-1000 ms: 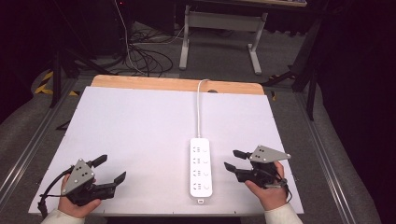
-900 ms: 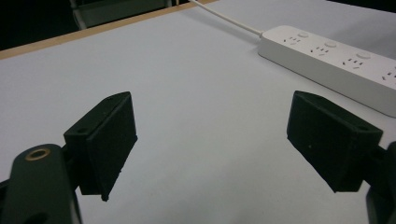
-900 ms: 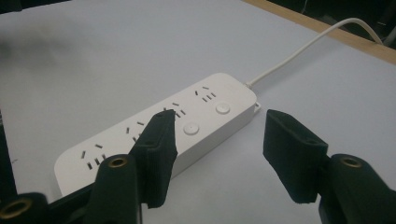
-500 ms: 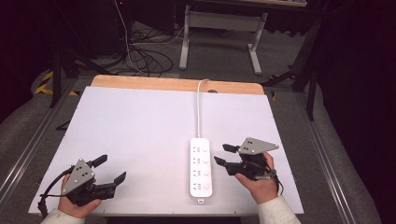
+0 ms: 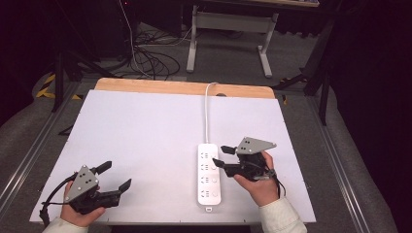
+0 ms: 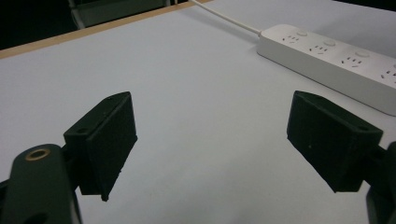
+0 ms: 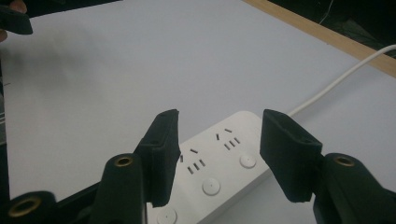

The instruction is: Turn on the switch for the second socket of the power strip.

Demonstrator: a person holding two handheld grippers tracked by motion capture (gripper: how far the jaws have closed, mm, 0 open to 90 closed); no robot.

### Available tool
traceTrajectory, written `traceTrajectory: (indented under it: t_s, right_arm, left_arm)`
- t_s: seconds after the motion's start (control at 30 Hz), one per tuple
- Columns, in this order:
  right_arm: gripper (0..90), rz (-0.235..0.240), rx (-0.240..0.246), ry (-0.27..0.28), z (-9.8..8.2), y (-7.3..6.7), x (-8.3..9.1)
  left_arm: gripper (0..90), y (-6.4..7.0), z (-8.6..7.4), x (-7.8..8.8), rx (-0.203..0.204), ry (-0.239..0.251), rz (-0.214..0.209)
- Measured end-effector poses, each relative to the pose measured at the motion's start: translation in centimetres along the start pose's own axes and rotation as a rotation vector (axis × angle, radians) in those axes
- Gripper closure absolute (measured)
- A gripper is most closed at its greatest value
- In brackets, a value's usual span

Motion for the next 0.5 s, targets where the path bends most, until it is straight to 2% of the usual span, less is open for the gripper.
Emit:
traceTrajectory:
  t_s: [0.23,0.5]
  right_arm:
    - [48.8,0.023,-0.002,-0.007,0.5,-0.3,-1.5]
    - [48.9,0.038,-0.007,-0.013,0.6,-0.4,-2.4]
  left_arm:
    - [16.3,0.0,0.0,0.0,-0.008,-0.003,-0.001]
    - [16.3,0.0,0.0,0.0,-0.006,-0.004,-0.003]
Point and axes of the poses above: each handheld gripper's, and its own axes: x roughly backward along the jaws, z roughly out of its top, y roughly to its right, the point moved 6 cm from there along -x, roughly forward along the jaws, and after that the axes turned 7 degrees about y, right-handed, at the moved point
